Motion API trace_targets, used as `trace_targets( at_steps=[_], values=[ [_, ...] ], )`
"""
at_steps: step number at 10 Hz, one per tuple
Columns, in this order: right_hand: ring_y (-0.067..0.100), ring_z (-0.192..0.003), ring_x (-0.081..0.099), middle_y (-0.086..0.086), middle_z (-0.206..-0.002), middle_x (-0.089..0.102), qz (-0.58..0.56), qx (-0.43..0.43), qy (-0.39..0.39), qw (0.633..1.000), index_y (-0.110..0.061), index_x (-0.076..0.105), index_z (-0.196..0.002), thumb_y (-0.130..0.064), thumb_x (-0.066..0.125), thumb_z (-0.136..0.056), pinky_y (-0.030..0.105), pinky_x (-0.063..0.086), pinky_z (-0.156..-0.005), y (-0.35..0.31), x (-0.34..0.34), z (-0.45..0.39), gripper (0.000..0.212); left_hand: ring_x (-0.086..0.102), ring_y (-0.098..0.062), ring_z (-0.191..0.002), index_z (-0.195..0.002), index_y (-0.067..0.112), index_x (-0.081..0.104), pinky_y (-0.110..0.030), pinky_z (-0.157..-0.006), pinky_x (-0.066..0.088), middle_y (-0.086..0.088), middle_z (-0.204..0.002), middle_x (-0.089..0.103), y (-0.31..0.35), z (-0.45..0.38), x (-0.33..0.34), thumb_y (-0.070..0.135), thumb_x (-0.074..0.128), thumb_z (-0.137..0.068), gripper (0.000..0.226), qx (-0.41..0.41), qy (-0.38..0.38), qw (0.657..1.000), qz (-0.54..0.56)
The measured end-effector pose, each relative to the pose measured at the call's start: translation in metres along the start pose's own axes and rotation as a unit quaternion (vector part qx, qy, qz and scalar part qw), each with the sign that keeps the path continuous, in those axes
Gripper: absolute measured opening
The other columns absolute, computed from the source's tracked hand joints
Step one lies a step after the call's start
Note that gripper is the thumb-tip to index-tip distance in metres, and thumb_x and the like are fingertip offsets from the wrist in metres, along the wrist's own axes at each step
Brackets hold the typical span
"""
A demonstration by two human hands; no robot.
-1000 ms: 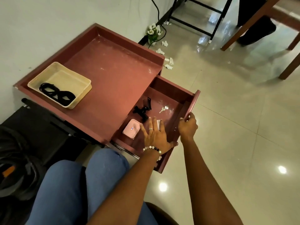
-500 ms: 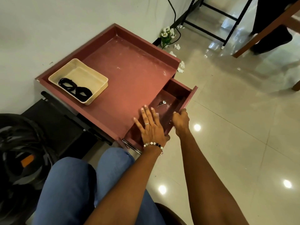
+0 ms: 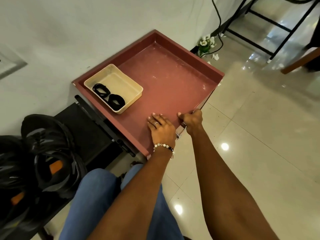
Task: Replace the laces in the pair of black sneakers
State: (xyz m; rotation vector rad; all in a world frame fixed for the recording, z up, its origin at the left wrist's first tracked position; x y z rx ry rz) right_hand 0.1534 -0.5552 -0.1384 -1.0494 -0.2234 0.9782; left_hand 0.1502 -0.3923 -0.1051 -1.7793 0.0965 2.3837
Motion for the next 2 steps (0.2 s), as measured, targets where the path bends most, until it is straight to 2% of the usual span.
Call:
trace_targets(
  at_steps=[1,2],
  values=[
    [0.027,-0.097,0.062,0.012,-0.111,0.062,-0.014,0.007,0.005,1.000,-0.005,0.049,-0.105,-0.004,0.084,-0.071,0.028,0.054,-0.067,0.000,-0.006,0.005,0.049,0.051,-0.055,-0.118,-0.131,-0.005,0.054,-0.057,-0.096,0.045,-0.037,-0.131,0.051,0.002,0.004,-0.001,0.044,0.075,-0.073,0.079,0.017,-0.021,1.000,-0.015],
    [0.032,-0.103,0.063,0.016,-0.118,0.064,0.078,-0.012,0.026,0.997,0.001,0.059,-0.113,-0.009,0.080,-0.078,0.036,0.055,-0.086,-0.019,-0.012,0.022,0.042,0.030,-0.055,-0.134,-0.145,-0.003,0.033,-0.058,-0.107,0.032,-0.036,-0.147,0.028,-0.002,0.008,-0.020,0.042,0.060,-0.089,0.076,0.050,-0.018,0.998,0.033]
  ],
)
Point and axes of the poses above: each hand's wrist, its own z-axis away from the middle knuckle, its own x-axis out of the palm, y = z × x, the point moved 10 cm from there along -z, towards the middle knuckle
